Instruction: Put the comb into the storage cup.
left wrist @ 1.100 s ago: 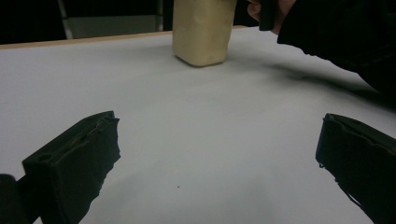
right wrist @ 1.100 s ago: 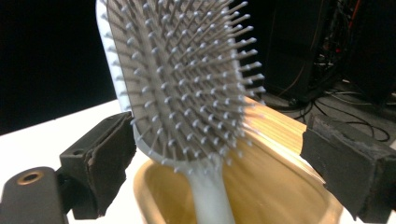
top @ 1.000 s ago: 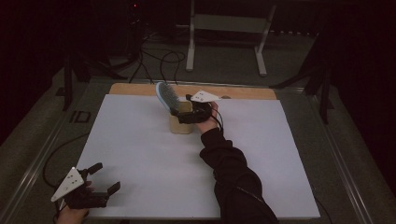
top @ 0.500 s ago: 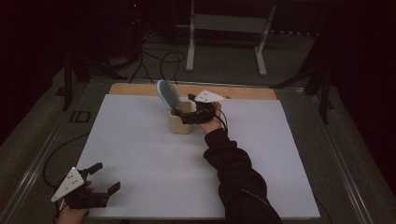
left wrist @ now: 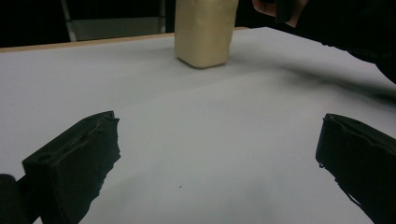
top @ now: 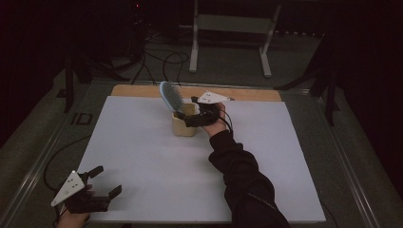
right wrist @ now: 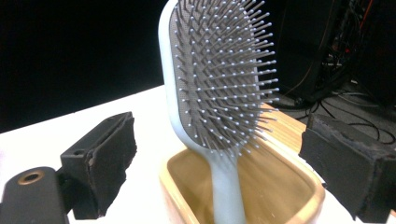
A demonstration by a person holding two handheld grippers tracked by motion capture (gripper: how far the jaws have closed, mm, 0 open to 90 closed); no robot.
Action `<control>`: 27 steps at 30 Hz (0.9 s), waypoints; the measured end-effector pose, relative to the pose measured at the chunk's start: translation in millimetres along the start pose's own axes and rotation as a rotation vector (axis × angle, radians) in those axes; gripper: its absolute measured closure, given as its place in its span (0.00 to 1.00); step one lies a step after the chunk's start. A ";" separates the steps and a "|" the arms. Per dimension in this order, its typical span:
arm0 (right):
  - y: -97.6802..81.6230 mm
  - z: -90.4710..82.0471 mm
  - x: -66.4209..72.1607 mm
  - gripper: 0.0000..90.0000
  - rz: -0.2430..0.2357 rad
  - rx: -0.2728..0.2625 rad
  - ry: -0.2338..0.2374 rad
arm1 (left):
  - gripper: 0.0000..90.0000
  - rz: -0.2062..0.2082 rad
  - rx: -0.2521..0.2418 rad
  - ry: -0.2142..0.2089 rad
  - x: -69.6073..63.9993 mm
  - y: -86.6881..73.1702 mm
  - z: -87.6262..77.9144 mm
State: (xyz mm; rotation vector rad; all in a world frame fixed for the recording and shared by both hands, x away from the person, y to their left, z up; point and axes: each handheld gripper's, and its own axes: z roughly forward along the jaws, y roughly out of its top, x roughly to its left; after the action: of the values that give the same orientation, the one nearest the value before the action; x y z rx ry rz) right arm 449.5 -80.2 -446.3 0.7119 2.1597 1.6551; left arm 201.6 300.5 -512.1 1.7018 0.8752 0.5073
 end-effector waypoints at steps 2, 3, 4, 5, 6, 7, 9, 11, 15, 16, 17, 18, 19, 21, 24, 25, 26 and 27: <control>1.0 -2.9 -0.4 0.11 0.001 0.003 -0.001 | 0.00 -0.001 0.000 -0.002 -0.5 0.0 0.8; 1.0 -4.1 -0.7 0.11 0.000 0.002 -0.002 | 0.00 0.000 -0.001 -0.002 -0.4 0.1 0.7; 1.0 -5.1 -0.7 0.11 0.004 0.001 -0.004 | 0.00 0.000 0.000 -0.001 -0.6 -0.1 0.7; 0.7 -5.8 -0.9 0.11 0.004 0.004 -0.005 | 0.00 0.003 0.006 0.000 -0.2 -0.4 0.3; 0.4 -6.9 -1.1 0.11 -0.002 0.009 -0.006 | 0.00 0.003 0.006 0.000 -0.2 -0.4 0.3; 0.4 -6.9 -1.1 0.11 -0.002 0.009 -0.006 | 0.00 0.000 0.002 0.001 -0.1 -0.4 -0.1; 0.0 -11.1 -1.6 0.11 -0.009 0.016 -0.006 | 0.00 -0.001 0.001 0.004 0.1 -0.4 -1.1; 0.6 -14.5 -1.8 0.11 -0.007 0.017 -0.010 | 0.00 -0.001 0.000 0.004 -0.2 -0.4 -0.9; 1.2 -22.3 -3.2 0.11 -0.013 0.015 -0.020 | 0.00 0.000 0.001 0.002 -0.4 -0.2 0.1; 1.1 -24.0 -3.3 0.11 -0.010 0.015 -0.019 | 0.00 -0.001 0.002 0.003 -0.4 -0.3 0.1; 1.0 -25.7 -3.6 0.11 -0.015 0.020 -0.017 | 0.00 -0.001 0.002 0.003 -0.4 -0.3 0.2; 1.0 -27.2 -3.3 0.11 -0.015 0.020 -0.021 | 0.00 -0.001 0.001 0.004 -0.4 -0.2 0.2; 1.0 -27.2 -3.3 0.11 -0.015 0.020 -0.021 | 0.00 -0.001 0.001 0.004 -0.4 -0.2 0.2; 1.4 -31.4 -3.4 0.11 -0.015 0.025 -0.017 | 0.00 -0.001 0.002 0.006 -0.7 -0.2 0.3; 1.9 -39.9 -3.1 0.11 -0.024 0.024 -0.022 | 0.00 0.007 0.010 0.006 -0.7 -0.3 0.7; 1.9 -39.9 -3.1 0.11 -0.024 0.024 -0.022 | 0.00 0.007 0.010 0.006 -0.7 -0.3 0.7; 1.5 -42.2 -3.1 0.11 -0.023 0.025 -0.021 | 0.00 0.006 0.010 0.006 -0.7 -0.3 0.8; -0.2 -47.6 -3.6 0.11 -0.017 0.029 -0.020 | 0.00 0.007 0.010 0.008 -0.8 -0.2 0.8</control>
State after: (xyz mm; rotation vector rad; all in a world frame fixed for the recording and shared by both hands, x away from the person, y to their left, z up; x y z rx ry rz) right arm 426.8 -120.2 -433.7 0.7138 2.1737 1.6048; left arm 201.6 299.4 -512.5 1.7141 0.8787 0.5152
